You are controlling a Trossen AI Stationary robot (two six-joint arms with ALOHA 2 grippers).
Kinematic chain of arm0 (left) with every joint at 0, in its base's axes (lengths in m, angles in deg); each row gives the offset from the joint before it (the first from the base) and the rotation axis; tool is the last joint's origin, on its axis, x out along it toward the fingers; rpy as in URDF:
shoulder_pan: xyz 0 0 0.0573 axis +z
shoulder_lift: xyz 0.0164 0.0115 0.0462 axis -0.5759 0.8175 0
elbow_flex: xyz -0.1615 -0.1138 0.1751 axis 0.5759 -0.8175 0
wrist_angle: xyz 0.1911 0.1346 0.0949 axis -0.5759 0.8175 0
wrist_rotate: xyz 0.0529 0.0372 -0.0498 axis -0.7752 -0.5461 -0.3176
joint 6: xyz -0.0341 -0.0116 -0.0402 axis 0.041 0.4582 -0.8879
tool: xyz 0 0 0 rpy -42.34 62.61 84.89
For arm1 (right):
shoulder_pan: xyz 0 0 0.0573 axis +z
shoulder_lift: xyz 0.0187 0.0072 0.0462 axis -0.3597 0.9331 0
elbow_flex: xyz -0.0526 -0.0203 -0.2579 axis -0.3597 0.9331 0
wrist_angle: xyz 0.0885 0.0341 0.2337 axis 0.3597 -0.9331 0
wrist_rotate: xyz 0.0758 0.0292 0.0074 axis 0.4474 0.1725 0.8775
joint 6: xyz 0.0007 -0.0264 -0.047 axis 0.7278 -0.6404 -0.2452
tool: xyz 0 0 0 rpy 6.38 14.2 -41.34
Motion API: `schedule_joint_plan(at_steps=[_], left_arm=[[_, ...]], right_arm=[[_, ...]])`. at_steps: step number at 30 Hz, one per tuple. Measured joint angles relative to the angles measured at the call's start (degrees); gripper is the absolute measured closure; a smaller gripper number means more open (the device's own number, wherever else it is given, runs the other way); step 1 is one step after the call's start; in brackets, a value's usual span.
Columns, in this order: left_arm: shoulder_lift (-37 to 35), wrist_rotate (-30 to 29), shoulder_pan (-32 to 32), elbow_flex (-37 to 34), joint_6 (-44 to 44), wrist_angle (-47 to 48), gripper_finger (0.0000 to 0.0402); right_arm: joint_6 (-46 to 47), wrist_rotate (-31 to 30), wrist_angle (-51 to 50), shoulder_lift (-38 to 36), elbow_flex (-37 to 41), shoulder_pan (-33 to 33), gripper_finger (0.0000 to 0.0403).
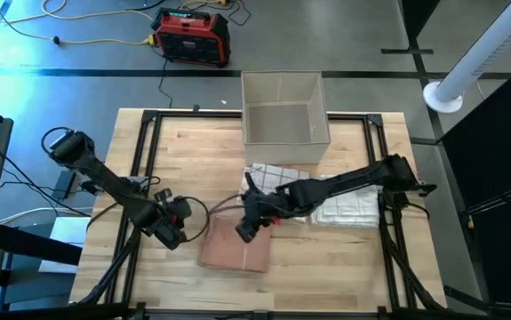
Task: Fold towel
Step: Fold the brown towel
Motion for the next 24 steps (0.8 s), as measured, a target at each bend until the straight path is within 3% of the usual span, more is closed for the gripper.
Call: schedule_joint_plan(at_steps=[4,9,15,24], left_arm=[[-0.87,-2.28,-1.62,-0.81,7.29,-13.55,0.0310],[2.12,-2.43,-0.60,-6.60,22.24,-40.87,0.0347],[7.53,2.92,3.52,-13.94,19.11,-54.71,0.0393],[9.99,6.63,2.85,-14.97,13.61,-55.70,0.0395]], right_arm=[[0.31,0.70,-0.46,-0.06,2.70,2.50,0.0287],[2.04,3.44,14.72,-0.04,13.14,4.08,0.0390],[8.26,3.61,34.95,0.90,26.50,5.08,0.0399],[10.81,2.39,31.39,1.19,31.93,5.79,0.0403]])
